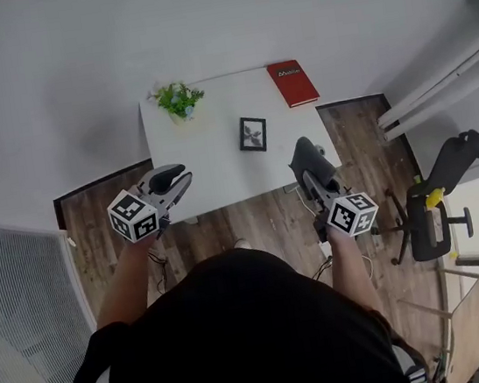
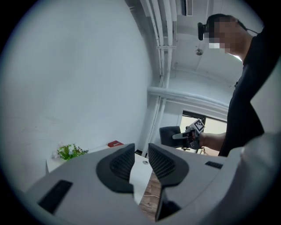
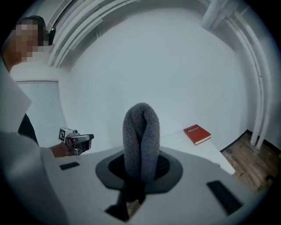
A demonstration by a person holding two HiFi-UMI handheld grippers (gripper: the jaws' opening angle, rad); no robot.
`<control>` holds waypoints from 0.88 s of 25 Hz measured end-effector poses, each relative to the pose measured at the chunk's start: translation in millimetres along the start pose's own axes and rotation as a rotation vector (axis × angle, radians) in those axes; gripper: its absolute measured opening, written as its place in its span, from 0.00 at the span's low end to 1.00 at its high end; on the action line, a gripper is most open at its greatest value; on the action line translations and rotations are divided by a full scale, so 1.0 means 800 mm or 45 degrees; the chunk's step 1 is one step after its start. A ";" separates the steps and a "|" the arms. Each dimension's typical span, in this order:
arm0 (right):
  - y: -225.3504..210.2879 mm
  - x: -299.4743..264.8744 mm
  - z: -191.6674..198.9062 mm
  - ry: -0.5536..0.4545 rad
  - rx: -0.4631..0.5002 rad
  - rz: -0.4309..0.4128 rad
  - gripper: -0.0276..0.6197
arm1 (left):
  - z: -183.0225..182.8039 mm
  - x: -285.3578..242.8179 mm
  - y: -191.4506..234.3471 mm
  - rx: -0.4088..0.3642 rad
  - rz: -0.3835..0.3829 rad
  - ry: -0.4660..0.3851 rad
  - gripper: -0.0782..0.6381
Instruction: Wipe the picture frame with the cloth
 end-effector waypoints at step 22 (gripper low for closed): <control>-0.101 -0.051 -0.048 0.039 0.031 -0.129 0.12 | -0.003 -0.084 -0.005 0.018 -0.107 0.031 0.25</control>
Point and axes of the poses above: the fingertips, and each gripper's own axes: x backward along the fingers, y to its left, z out of its underside, the point moved 5 cm from there along x, backward along the fingers
